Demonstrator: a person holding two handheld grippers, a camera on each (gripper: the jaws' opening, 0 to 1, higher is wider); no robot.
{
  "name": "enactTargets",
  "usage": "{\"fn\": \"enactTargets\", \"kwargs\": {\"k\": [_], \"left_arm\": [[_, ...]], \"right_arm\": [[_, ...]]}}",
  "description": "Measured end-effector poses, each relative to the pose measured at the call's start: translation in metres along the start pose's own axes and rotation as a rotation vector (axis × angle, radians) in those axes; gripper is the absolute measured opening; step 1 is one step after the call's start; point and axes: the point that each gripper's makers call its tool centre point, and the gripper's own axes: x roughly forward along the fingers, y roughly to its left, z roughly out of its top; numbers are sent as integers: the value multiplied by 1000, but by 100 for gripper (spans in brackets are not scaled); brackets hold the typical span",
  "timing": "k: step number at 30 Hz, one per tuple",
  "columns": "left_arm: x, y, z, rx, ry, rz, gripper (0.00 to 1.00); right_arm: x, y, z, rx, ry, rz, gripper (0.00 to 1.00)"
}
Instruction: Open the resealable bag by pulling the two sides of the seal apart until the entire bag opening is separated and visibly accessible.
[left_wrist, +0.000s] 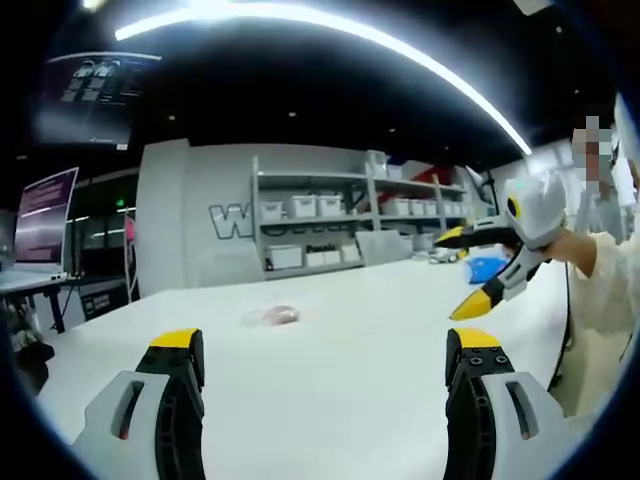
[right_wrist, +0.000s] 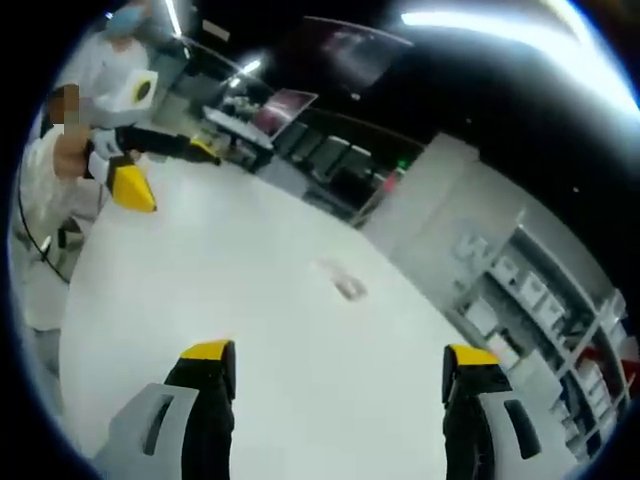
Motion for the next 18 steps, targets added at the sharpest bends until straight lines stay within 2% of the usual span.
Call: {"fn": "enactTargets", "kwargs": {"k": [18], "left_arm": [[-3,3,4,-1,-7,7,100]], "right_arm": [[17,3,-2,4,26,34,86]]}}
